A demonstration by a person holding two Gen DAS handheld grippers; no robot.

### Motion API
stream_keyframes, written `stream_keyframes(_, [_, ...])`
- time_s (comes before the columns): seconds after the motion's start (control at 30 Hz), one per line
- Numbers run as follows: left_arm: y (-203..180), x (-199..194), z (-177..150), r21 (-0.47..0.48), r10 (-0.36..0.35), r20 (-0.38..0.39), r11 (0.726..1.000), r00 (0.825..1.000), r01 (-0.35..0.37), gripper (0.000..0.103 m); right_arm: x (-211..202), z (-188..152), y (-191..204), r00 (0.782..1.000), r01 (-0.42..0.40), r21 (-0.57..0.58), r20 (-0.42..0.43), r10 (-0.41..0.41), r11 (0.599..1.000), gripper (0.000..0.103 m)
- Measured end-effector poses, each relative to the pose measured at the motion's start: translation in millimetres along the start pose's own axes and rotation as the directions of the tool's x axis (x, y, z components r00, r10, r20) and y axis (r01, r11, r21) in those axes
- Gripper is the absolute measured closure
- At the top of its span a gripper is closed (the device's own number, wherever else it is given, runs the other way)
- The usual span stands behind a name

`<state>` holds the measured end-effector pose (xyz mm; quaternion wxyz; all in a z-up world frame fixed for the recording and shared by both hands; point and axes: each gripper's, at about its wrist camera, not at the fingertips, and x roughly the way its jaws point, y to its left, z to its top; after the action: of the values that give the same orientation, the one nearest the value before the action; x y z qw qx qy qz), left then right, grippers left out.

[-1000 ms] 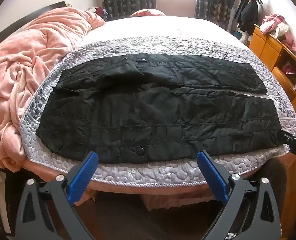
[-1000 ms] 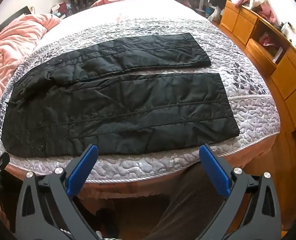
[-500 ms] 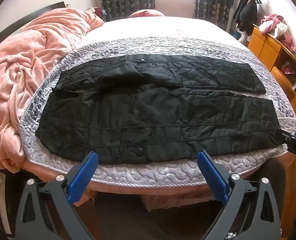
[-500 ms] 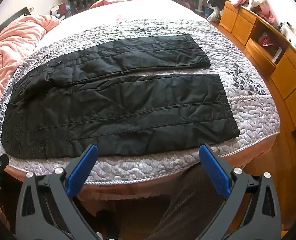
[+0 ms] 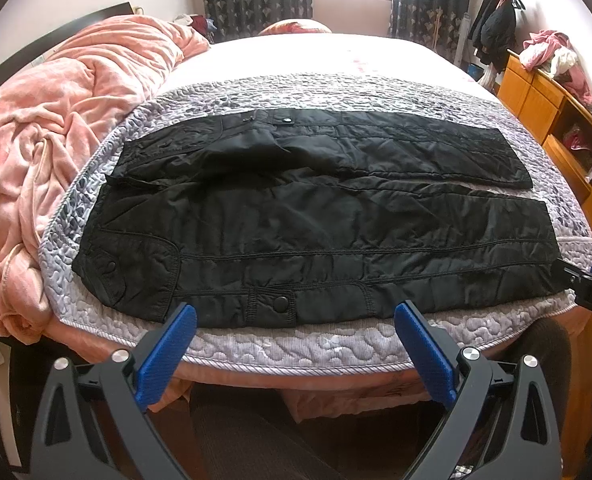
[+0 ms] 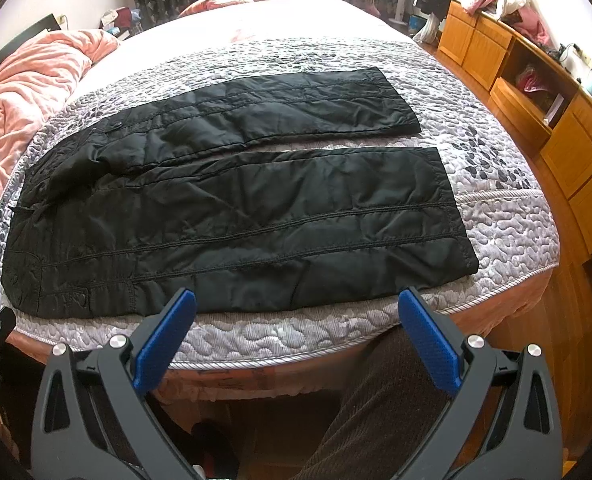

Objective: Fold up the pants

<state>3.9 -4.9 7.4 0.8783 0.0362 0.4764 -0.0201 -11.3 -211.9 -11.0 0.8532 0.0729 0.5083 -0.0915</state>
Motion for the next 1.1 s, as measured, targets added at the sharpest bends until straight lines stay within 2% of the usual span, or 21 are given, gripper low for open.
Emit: stream_keyframes(1.1, [5.4,-1.8,-3.7,0.0,-0.001,0.007,1.0,1.0,0.001,0.004,-0.9,0.3,2.0,1.0,0.001,-0.001,0.004,-0.001,1.0,0.003])
